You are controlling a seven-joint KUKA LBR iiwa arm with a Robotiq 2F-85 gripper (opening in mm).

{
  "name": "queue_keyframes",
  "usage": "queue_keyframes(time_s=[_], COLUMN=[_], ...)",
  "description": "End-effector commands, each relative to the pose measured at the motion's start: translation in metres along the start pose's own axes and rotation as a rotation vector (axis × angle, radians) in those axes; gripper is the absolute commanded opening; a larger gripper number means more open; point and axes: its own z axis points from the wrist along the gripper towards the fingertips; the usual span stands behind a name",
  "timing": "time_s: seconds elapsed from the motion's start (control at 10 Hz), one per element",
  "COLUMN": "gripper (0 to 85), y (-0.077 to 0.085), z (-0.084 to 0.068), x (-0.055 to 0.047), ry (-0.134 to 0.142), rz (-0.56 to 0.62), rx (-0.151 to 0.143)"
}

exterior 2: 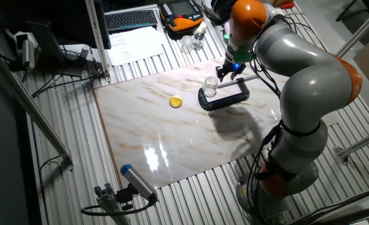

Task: Screw the lid onto the jar

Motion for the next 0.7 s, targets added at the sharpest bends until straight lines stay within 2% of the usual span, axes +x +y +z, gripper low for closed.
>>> queue_keyframes(time_s=[0.0,0.4,0.6], gripper=[0.0,0.0,0.0], y=[0.0001,0.0000,0.0001], z=[0.0007,0.0016,0.0019], x=[-0.0003,-0.0014,-0.0019], ry=[0.000,-0.015,-0.043], rz=[0.000,-0.007,-0.027], rx=[0.000,0.000,0.005])
